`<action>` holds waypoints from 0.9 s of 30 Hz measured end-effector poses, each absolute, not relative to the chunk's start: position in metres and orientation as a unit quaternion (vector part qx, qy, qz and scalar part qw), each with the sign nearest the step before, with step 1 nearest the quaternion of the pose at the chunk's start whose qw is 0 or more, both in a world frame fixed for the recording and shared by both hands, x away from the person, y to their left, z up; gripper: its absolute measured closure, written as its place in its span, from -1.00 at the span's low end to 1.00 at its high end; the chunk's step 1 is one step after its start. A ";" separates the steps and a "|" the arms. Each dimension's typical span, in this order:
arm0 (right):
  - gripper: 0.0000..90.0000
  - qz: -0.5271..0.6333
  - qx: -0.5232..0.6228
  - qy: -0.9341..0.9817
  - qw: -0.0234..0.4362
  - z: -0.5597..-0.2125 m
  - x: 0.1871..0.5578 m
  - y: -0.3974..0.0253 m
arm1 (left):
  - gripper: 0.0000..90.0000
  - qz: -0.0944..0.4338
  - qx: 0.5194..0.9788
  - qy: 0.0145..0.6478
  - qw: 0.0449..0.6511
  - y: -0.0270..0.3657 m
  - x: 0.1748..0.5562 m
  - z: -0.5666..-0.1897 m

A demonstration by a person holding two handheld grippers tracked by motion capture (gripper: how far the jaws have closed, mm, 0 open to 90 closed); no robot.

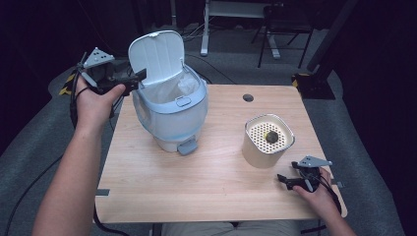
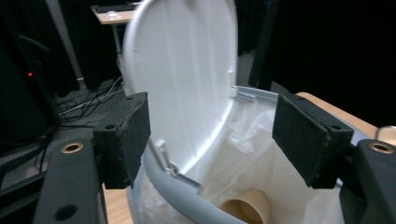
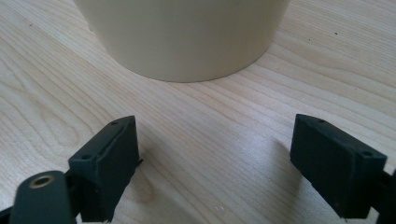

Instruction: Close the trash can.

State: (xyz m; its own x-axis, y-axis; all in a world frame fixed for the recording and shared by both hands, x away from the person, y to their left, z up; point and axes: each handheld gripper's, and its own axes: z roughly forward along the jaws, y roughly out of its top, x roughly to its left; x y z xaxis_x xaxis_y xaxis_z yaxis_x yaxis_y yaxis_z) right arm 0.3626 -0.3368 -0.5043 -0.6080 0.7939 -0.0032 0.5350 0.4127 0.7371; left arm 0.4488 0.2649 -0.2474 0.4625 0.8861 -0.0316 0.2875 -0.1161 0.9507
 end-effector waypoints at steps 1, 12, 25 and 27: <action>-0.65 0.360 0.405 0.821 0.180 -0.504 0.363 -0.337 | -0.37 0.292 0.686 0.433 0.507 0.266 0.452 -0.248; -0.65 0.360 0.405 0.821 0.180 -0.504 0.362 -0.337 | -0.23 0.283 0.673 0.444 0.520 0.267 0.473 -0.255; -0.65 0.360 0.405 0.821 0.180 -0.504 0.362 -0.337 | -0.18 0.271 0.689 0.419 0.525 0.265 0.480 -0.258; -0.65 0.360 0.405 0.821 0.180 -0.504 0.362 -0.337 | -0.12 0.266 0.694 0.407 0.531 0.267 0.476 -0.257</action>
State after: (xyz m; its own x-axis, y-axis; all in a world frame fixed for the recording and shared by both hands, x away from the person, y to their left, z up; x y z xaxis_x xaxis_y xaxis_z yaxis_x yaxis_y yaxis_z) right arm 0.3624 -0.3368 -0.5043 -0.6069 0.7948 -0.0037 0.5356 0.4124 0.7369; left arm 0.4758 0.2670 -0.2574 0.5284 0.8467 -0.0628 0.2825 -0.1055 0.9534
